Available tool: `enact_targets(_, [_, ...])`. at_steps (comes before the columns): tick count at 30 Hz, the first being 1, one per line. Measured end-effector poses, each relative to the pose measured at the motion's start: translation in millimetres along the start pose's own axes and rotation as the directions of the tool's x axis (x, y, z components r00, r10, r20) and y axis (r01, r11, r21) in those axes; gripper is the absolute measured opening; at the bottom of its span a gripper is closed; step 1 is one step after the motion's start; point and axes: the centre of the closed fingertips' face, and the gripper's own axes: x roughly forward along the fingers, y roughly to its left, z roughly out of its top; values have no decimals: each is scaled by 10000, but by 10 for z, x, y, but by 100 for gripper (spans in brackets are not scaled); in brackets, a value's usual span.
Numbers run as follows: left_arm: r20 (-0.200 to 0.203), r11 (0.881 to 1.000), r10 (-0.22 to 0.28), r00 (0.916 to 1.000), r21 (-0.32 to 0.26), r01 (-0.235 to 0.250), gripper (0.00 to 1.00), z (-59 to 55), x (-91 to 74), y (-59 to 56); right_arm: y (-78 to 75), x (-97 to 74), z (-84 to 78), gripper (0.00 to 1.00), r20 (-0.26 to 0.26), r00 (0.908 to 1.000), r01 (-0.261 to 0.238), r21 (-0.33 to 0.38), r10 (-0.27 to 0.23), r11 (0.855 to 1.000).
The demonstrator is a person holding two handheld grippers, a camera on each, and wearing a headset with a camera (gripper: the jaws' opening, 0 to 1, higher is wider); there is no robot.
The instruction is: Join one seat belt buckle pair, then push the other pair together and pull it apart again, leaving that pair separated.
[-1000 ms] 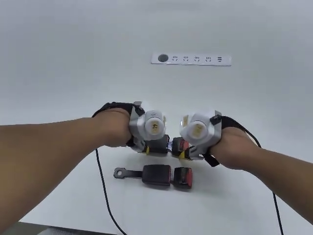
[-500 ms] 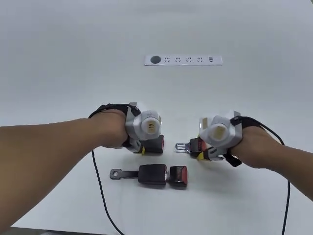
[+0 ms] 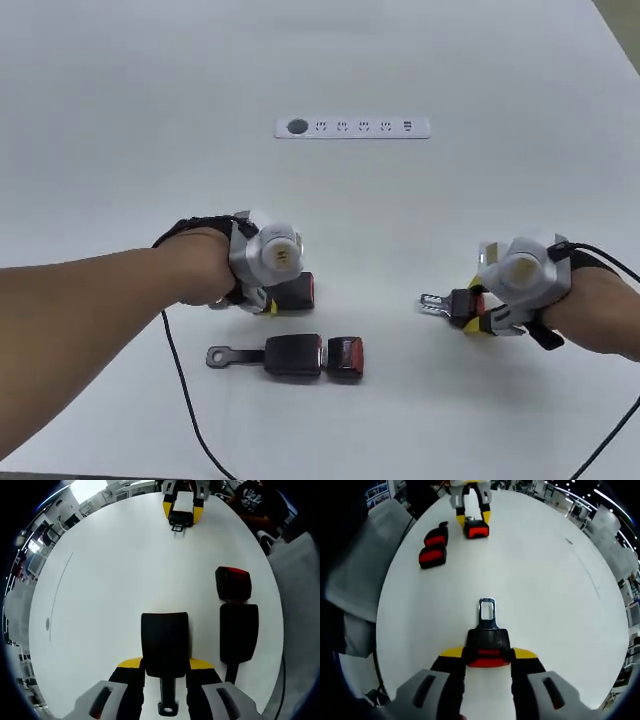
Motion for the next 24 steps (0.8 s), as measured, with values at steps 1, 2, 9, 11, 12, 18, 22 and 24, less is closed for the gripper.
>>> enact_targets(1, [-15, 10000, 48, 10000, -30, -48, 32, 0, 1, 3, 7, 1, 3, 36, -10, 10000, -9, 73, 10, 10000])
enact_targets(2, [-14, 9998, 166, 9999, 105, -166, 32, 4, -4, 9, 2, 3, 5, 37, -36, 10000, -11, 47, 11, 10000])
enact_targets(9, [363, 9962, 790, 9962, 350, -803, 37, -23, -112, 71, -73, -30, -1, 51, -424, 9964, 710, -650, -738, 9954])
enact_targets(11, [770, 9921, 963, 9924, -874, -895, 38, -38, -233, 95, -92, -113, 78, 51, 105, 9951, 983, 187, -985, 9950])
enact_targets(12, [1036, 9869, 1162, 9878, -1242, -1031, 39, -48, -319, 118, -99, -151, 99, 52, 254, 9937, 1081, 471, -1094, 9930])
enact_targets(18, [1977, 9551, 2170, 9559, -2454, -1660, 41, -298, -751, -57, 15, -444, 207, 54, 1130, 9803, 1432, 1569, -1618, 9772])
enact_targets(22, [2484, 9001, 3148, 9161, -3844, -2051, 48, -555, -1039, -315, 231, -569, 191, 56, 1375, 9745, 1498, 1897, -1773, 9704])
enact_targets(24, [2457, 8739, 3635, 8986, -4242, -2375, 53, -735, -1177, -466, 338, -628, 188, 58, 1560, 9706, 1467, 2194, -1831, 9646])
